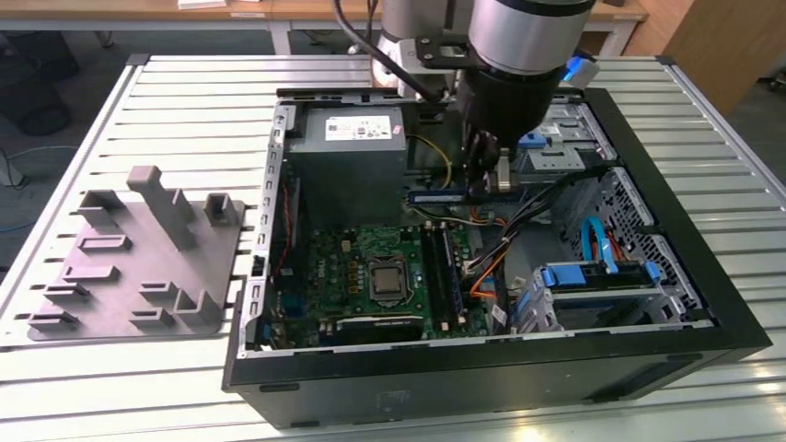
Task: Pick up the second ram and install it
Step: 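Pick up the second ram and move it above second insertion slot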
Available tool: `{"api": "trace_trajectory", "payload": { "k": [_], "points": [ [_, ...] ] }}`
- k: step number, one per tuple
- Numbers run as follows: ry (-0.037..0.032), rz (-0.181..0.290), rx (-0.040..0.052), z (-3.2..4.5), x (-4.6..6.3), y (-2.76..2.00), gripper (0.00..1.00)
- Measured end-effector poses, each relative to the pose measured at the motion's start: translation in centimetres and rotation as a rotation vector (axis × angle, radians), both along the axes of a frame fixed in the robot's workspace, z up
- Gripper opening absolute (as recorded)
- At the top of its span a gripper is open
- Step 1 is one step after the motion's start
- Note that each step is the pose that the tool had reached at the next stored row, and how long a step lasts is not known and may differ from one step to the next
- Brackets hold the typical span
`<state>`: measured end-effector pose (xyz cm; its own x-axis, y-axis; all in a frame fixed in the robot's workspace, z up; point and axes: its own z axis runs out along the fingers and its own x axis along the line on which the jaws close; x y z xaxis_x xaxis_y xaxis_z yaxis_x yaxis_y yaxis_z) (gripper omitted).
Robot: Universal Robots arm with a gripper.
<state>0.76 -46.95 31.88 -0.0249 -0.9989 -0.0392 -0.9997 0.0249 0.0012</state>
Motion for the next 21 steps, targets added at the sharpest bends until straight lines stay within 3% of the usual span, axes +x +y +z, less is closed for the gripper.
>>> {"api": "trace_trajectory", "payload": {
  "k": [21],
  "points": [
    [0.0,0.0,0.0001,-2.64,-0.6,-0.33,0.14]
  ]
}}
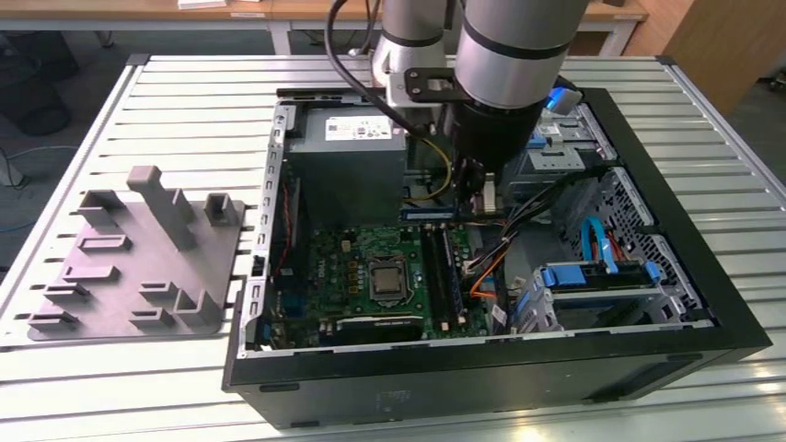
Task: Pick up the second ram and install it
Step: 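Pick up the second ram and move it above second insertion slot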
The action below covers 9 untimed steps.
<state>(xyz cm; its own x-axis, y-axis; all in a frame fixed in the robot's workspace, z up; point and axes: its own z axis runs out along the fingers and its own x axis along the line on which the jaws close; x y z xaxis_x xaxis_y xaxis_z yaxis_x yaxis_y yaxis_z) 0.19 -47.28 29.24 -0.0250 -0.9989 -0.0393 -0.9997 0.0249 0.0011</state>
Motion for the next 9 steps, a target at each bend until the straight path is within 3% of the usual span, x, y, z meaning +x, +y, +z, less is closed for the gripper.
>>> {"api": "trace_trajectory", "payload": {
  "k": [9],
  "points": [
    [0.0,0.0,-0.0001,-0.84,-0.08,-0.04,0.14]
  ]
}}
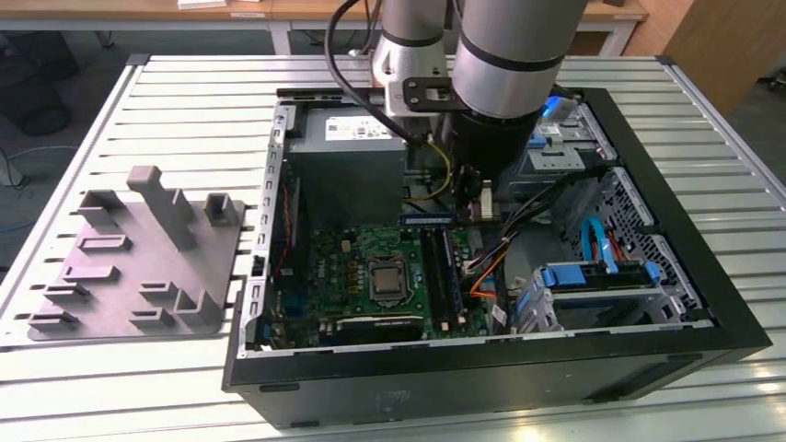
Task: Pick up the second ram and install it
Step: 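Pick up the second ram and move it above second insertion slot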
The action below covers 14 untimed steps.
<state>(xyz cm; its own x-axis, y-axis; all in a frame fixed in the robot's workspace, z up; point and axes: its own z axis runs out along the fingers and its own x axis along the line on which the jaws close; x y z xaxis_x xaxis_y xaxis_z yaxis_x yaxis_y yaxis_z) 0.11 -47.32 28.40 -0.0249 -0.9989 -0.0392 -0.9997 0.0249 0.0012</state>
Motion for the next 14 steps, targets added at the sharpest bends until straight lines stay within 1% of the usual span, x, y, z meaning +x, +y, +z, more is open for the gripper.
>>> {"api": "trace_trajectory", "payload": {
  "k": [14],
  "points": [
    [0.0,0.0,0.0,-1.12,-0.1,-0.12,0.14]
  ]
}}
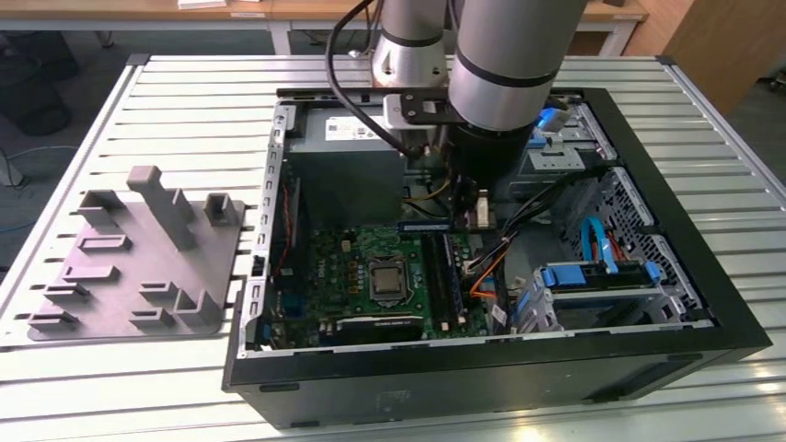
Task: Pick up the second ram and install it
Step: 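Pick up the second ram and move it above second insertion slot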
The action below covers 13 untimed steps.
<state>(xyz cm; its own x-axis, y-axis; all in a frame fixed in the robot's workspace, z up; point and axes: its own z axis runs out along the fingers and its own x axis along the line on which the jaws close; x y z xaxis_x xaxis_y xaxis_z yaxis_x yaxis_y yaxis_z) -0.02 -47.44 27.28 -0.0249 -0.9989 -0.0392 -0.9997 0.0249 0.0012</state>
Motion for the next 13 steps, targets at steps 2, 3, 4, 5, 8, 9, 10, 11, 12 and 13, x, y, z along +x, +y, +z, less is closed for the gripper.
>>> {"api": "trace_trajectory", "payload": {
  "k": [2,3,4,5,8,9,10,11,12,13],
  "points": [
    [0.0,0.0,-0.0001,-0.12,-0.03,-0.03,0.14],
    [0.0,0.0,-0.0002,-0.16,-0.04,-0.04,0.14],
    [0.0,0.0,-0.0001,-0.2,-0.07,-0.05,0.14],
    [0.0,0.0,-0.0002,-0.23,-0.11,-0.05,0.14],
    [0.0,0.0,0.0,-0.34,-0.25,-0.05,0.14],
    [0.0,0.0,-0.0001,-0.36,-0.25,-0.05,0.14],
    [0.0,0.0,-0.0001,-0.39,-0.25,-0.06,0.14],
    [0.0,0.0,0.0,-0.43,-0.25,-0.08,0.14],
    [0.0,0.0,0.0,-0.48,-0.26,-0.08,0.14],
    [0.0,0.0,-0.0001,-0.5,-0.26,-0.09,0.14]
  ]
}}
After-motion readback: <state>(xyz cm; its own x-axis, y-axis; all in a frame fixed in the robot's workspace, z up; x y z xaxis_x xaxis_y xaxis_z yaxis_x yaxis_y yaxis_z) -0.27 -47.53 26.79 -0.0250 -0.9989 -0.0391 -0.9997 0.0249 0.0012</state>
